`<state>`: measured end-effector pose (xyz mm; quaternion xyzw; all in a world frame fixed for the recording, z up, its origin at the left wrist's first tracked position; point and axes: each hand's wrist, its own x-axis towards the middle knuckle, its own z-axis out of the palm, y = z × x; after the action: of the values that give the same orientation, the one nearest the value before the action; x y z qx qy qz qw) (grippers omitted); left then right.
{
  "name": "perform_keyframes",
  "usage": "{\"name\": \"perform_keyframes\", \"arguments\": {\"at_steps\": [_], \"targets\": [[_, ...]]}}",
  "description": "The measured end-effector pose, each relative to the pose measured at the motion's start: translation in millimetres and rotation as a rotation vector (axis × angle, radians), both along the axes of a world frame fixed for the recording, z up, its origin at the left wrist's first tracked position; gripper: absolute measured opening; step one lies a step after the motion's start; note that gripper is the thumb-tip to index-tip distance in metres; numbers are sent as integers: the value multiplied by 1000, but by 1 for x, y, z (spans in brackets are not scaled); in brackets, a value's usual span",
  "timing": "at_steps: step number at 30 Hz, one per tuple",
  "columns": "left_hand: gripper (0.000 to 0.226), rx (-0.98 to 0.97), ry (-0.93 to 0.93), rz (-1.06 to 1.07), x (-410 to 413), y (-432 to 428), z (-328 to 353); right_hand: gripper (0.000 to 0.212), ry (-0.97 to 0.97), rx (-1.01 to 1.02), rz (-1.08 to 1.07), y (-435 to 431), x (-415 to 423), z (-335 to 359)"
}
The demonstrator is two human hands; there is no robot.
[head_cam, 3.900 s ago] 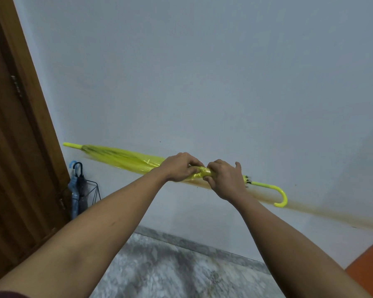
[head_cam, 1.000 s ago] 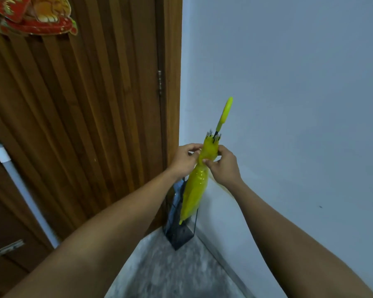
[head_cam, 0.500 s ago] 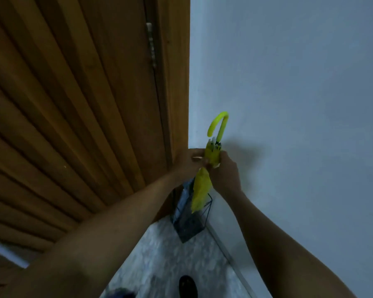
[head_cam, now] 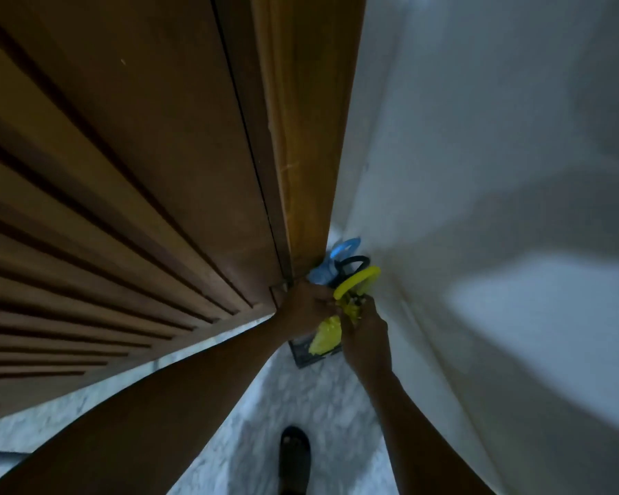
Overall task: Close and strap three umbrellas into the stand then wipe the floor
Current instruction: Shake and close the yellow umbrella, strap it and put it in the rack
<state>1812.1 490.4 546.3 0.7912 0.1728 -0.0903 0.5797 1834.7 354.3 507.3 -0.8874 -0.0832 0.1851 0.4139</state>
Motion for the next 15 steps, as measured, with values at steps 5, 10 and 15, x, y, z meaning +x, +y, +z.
{"name": "perform_keyframes", "arguments": {"at_steps": [5,10,15], "targets": [[18,-32,126,41,12,12,-78,38,83,-52,-3,10,12,-52],[22,12,183,53,21,18,-123,45,164,-121,22,15,24,-89],[22,82,243,27,20,17,-150,38,269,-149,-2,18,24,-104]]}}
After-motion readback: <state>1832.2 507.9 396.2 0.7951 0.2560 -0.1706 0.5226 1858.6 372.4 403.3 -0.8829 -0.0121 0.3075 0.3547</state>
